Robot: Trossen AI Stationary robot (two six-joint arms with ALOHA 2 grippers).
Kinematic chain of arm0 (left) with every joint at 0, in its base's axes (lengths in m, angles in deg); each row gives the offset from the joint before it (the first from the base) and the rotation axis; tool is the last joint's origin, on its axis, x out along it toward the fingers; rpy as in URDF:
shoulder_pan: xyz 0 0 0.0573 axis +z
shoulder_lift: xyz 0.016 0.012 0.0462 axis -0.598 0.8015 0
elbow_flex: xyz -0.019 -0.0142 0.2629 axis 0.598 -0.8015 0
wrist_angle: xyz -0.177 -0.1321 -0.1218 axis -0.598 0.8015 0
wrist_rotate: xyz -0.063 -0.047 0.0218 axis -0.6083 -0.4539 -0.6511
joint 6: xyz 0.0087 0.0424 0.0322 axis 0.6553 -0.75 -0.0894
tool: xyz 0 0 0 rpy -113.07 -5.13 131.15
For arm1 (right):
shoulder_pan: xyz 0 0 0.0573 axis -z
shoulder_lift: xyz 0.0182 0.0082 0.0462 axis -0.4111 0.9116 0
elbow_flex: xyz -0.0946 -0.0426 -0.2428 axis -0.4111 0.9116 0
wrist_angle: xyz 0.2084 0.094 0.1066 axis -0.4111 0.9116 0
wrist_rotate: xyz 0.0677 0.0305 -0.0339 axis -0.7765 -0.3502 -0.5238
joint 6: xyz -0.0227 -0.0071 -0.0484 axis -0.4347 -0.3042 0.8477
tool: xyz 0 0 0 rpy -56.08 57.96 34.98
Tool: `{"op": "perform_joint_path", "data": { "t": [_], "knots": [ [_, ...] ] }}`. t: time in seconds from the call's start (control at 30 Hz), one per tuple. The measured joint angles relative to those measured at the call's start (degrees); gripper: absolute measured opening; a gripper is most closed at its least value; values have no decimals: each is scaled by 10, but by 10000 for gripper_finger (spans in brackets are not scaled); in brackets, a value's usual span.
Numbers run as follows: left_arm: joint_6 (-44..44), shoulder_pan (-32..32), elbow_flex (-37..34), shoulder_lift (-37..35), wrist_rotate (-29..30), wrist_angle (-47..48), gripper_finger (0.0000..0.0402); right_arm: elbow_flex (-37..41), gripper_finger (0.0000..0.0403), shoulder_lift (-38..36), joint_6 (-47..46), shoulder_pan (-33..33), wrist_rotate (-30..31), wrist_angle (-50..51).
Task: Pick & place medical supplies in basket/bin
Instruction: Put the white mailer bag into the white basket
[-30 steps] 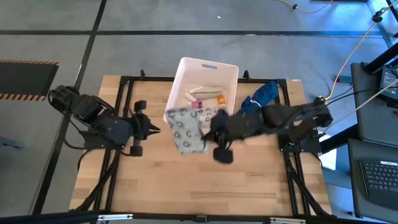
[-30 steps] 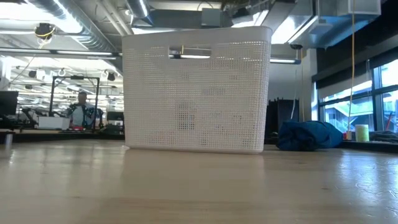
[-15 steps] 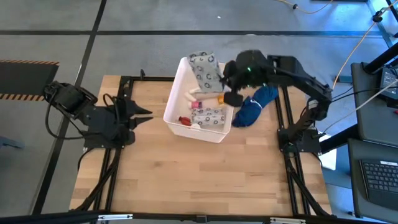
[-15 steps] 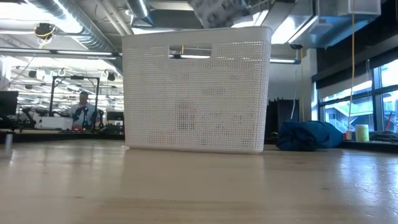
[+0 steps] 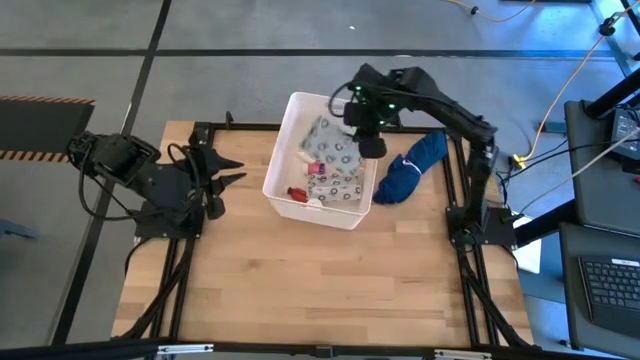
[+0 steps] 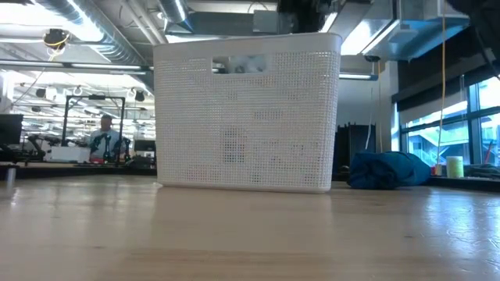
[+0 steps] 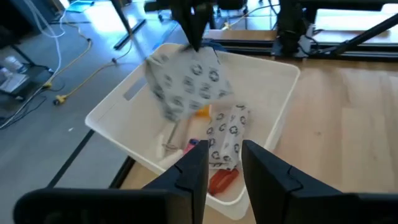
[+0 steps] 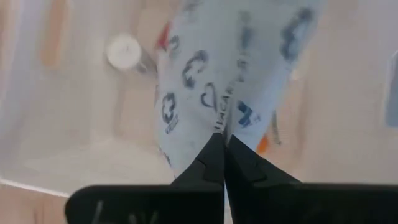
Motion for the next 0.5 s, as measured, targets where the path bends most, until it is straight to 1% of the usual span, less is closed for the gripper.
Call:
{"op": "perform_joint_path", "data": {
  "t": [0.03, 0.2, 0.3, 0.4, 0.5],
  "knots": [
    [0, 5, 0, 0, 0, 3, 91, 0, 0, 12, 11, 4, -6, 4],
    [0, 25, 0, 0, -1, 4, 91, 0, 0, 70, 74, 11, -74, 35],
    [0, 35, 0, 0, -8, 3, 91, 0, 0, 97, 81, 13, -88, 37],
    [0, 44, 0, 0, -21, 4, 93, 0, 0, 120, 86, 16, -124, 36],
    [0, 50, 0, 0, -29, 4, 93, 0, 0, 145, 87, 15, -136, 36]
  ]
}}
